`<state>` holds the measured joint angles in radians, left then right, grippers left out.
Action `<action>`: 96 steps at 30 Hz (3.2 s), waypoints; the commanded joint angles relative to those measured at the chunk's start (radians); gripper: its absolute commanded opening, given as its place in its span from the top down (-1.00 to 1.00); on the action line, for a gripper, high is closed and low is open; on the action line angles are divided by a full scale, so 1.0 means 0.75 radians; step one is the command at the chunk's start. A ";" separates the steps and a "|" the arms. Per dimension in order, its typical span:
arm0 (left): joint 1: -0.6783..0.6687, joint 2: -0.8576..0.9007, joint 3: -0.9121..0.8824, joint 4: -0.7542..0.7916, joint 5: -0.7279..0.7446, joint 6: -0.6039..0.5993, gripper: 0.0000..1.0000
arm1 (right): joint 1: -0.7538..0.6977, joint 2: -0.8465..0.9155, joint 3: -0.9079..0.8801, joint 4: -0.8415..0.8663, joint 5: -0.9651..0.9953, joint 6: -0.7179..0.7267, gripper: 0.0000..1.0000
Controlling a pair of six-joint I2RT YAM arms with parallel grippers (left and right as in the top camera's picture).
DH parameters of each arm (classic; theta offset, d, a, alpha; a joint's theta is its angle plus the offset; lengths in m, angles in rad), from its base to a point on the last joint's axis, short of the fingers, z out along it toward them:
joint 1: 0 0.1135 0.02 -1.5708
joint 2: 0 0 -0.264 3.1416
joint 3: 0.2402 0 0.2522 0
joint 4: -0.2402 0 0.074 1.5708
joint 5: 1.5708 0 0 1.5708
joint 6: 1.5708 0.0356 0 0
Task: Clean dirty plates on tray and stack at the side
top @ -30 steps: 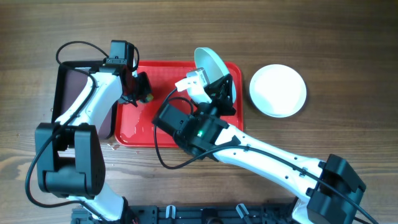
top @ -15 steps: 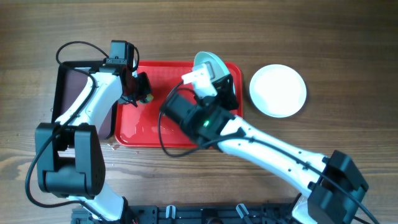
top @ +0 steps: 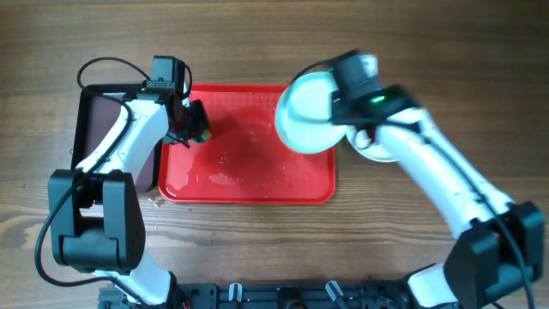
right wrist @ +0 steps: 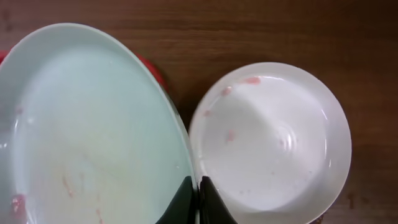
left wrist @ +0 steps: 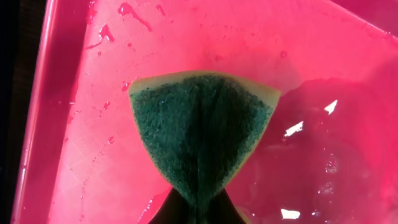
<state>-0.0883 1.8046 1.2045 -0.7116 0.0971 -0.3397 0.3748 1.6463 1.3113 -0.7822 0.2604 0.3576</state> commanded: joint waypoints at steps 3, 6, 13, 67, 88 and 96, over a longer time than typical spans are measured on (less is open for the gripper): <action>0.010 -0.033 0.015 -0.002 -0.016 -0.017 0.92 | -0.389 -0.045 0.003 -0.085 -0.416 -0.022 0.92; 0.010 -0.033 0.015 -0.002 -0.016 -0.017 0.92 | -0.554 -0.044 0.003 -0.128 -0.418 -0.023 0.91; 0.010 -0.033 0.015 -0.001 -0.008 -0.018 0.92 | -0.748 -0.027 0.003 -0.160 -0.414 -0.054 0.90; 0.496 -0.180 -0.009 -0.085 -0.271 -0.009 -1.00 | -0.573 -0.150 -0.075 -0.166 -0.564 -0.099 -0.11; 0.496 -0.850 0.034 -0.235 -0.247 -0.161 -1.00 | -0.574 -0.974 -0.061 -0.305 -0.629 -0.158 -1.00; 0.496 -0.850 0.034 -0.235 -0.247 -0.161 -1.00 | -0.574 -1.003 -0.061 -0.307 -0.628 -0.158 -0.99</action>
<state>0.2802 1.1759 1.2240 -0.8875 -0.0887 -0.4480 -0.0601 0.8856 1.2465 -1.0103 -0.2020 0.2474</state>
